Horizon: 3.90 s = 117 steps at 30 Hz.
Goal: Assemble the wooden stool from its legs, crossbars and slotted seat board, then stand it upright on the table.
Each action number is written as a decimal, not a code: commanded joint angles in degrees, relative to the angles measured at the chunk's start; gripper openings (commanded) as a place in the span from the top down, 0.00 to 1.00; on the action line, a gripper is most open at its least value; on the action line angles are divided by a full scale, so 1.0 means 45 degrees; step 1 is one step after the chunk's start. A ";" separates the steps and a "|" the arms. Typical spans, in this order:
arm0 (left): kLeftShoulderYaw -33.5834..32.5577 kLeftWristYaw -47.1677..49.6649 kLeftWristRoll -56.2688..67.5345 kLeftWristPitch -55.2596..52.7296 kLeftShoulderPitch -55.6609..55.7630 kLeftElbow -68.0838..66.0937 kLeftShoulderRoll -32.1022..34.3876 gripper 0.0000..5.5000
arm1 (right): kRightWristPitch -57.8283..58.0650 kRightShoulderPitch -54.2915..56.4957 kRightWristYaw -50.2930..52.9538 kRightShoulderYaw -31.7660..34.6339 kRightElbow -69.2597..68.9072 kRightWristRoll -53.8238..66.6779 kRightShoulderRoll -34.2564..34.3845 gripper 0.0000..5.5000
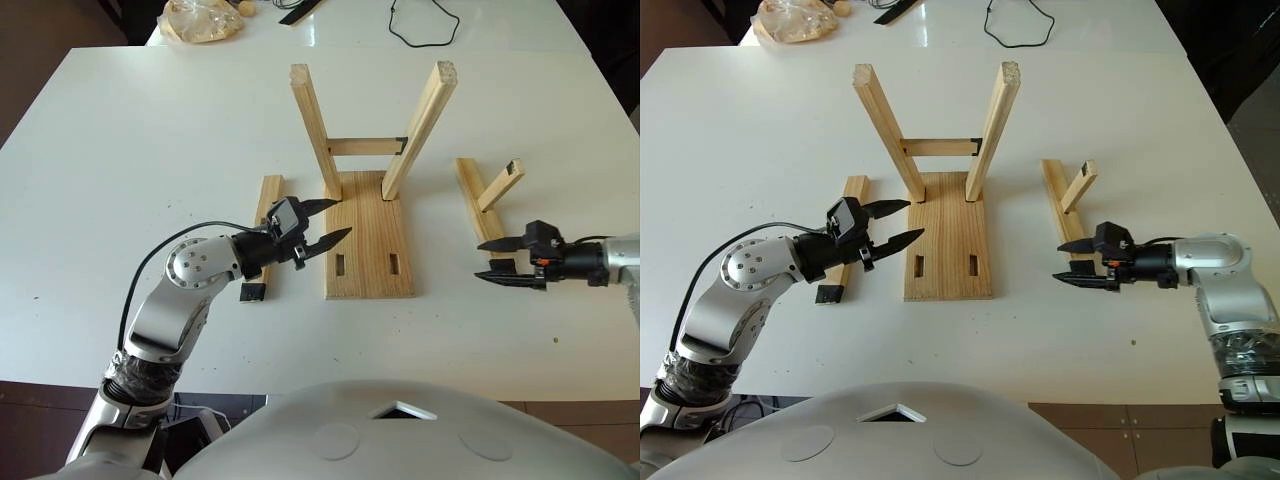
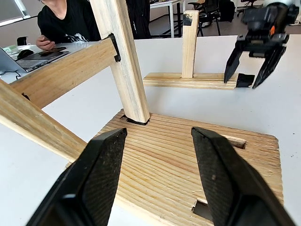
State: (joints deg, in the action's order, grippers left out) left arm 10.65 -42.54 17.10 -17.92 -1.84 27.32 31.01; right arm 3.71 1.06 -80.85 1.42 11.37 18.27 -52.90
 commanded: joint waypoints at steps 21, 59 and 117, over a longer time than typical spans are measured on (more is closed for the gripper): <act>-0.0714 0.0505 -0.0023 0.0028 -0.1358 0.0725 0.0232 0.54 | 0.8583 -0.2837 0.9530 0.1544 -0.8762 -0.0885 0.2362 0.32; -0.0887 0.0606 -0.0088 -0.0164 -0.0753 0.0444 0.0157 0.54 | 0.6417 -0.3969 1.2288 0.1181 -0.4032 -0.1549 0.5326 0.63; -0.3660 0.3678 1.5296 -0.5406 0.6194 0.2383 0.0306 0.43 | 0.9683 0.3580 0.2937 0.1773 -0.8210 1.0247 0.1653 0.63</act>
State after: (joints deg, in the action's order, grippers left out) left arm -7.00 -26.26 86.45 -41.74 25.06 37.86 31.63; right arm 48.26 16.91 -67.16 10.13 -24.51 65.51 -45.09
